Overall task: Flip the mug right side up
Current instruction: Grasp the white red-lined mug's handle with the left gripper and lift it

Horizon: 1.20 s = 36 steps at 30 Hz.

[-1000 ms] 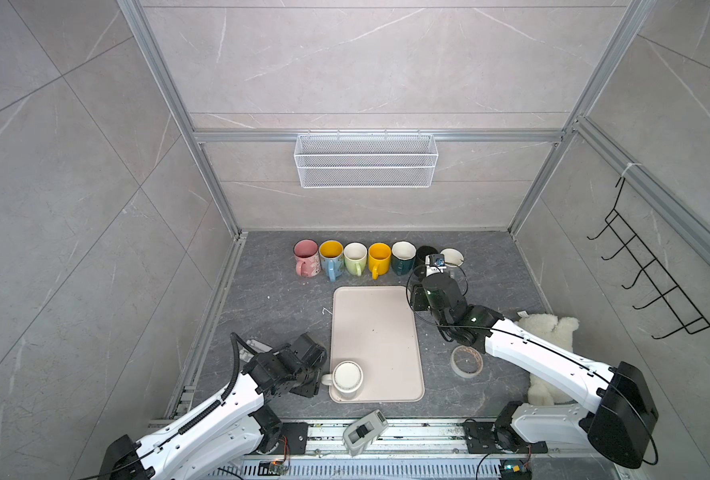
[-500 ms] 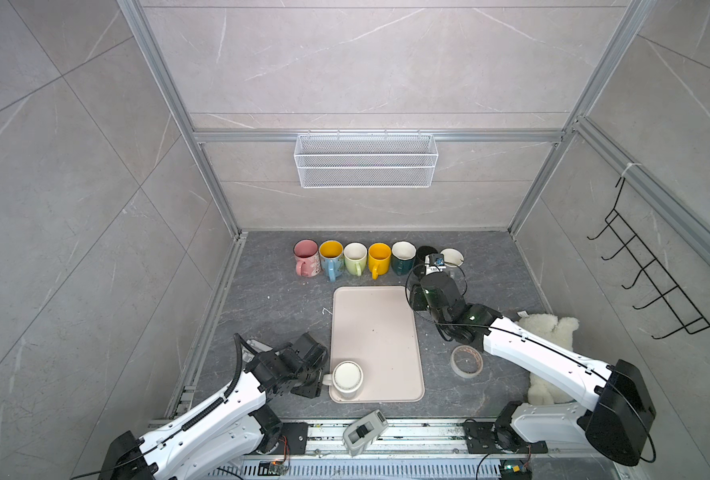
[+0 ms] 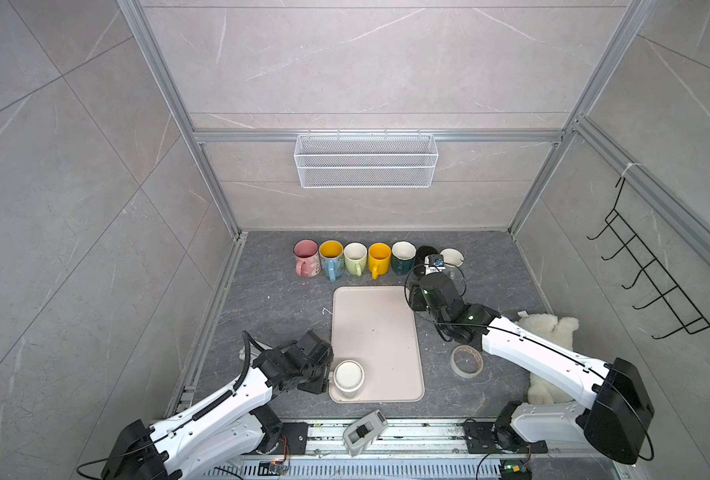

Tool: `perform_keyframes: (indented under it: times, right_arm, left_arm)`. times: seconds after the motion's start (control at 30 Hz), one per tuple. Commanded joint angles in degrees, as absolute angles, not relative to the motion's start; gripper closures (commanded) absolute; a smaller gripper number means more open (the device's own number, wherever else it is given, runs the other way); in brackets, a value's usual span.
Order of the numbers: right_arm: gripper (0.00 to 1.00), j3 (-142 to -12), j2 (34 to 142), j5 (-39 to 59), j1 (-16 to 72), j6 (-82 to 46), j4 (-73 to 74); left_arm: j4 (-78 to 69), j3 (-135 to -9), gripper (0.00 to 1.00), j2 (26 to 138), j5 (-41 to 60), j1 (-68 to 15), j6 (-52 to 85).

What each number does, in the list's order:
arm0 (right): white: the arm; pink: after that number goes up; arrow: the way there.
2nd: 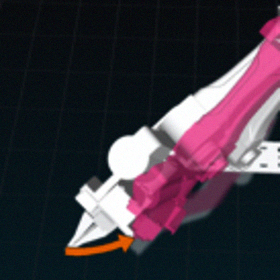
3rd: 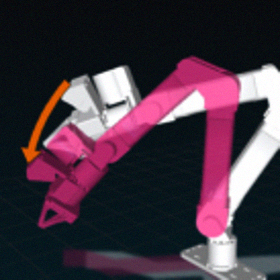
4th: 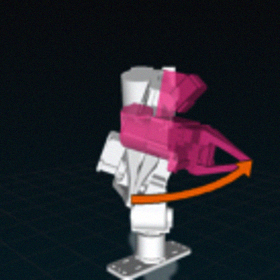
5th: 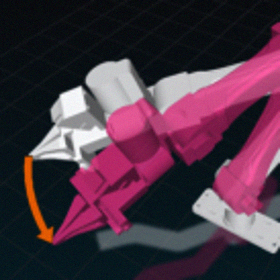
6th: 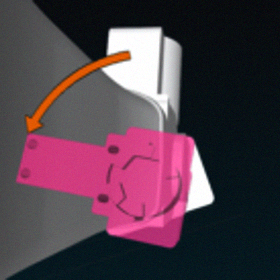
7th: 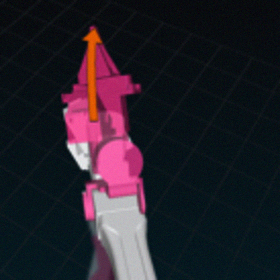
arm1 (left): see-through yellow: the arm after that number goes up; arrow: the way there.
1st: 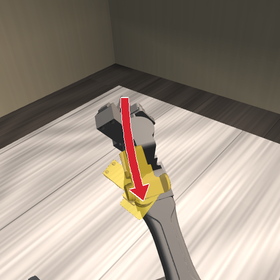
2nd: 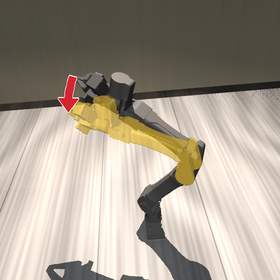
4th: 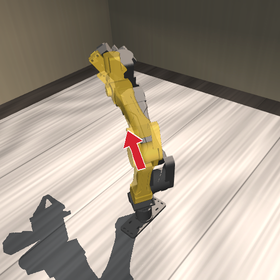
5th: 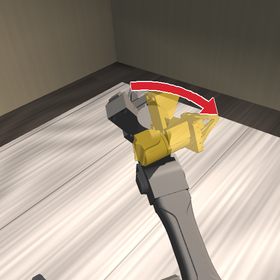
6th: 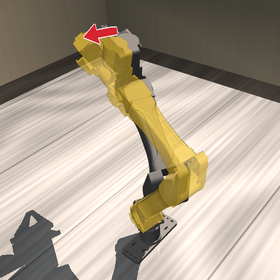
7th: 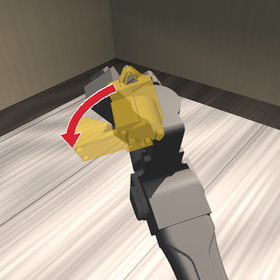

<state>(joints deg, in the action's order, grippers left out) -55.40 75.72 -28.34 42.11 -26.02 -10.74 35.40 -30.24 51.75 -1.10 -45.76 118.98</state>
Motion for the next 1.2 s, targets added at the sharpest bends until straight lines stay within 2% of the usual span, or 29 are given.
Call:
perform_keyframes:
  times: [0.0, 0.37, 1.0, 1.17]
  right_arm:
    - [0.38, -56.0, 77.0, -29.5, 42.5, -27.1, -12.0]
    - [0.38, -56.1, 78.1, -29.6, 42.5, -27.2, -12.1]
    - [0.38, -56.3, 78.9, -29.6, 42.5, -27.7, -13.0]
    - [0.38, -56.3, 79.3, -29.5, 42.5, -28.1, -13.2]
  left_arm:
    - [32.2, -29.0, 0.48, 52.4, -0.8, -46.0, 123.7]
    - [27.5, -27.0, 0.58, 50.8, -3.1, -46.0, 122.7]
    - [21.2, -24.7, 0.62, 50.8, -4.9, -46.0, 121.2]
    - [19.2, -23.9, 0.67, 50.3, -6.0, -46.0, 120.4]
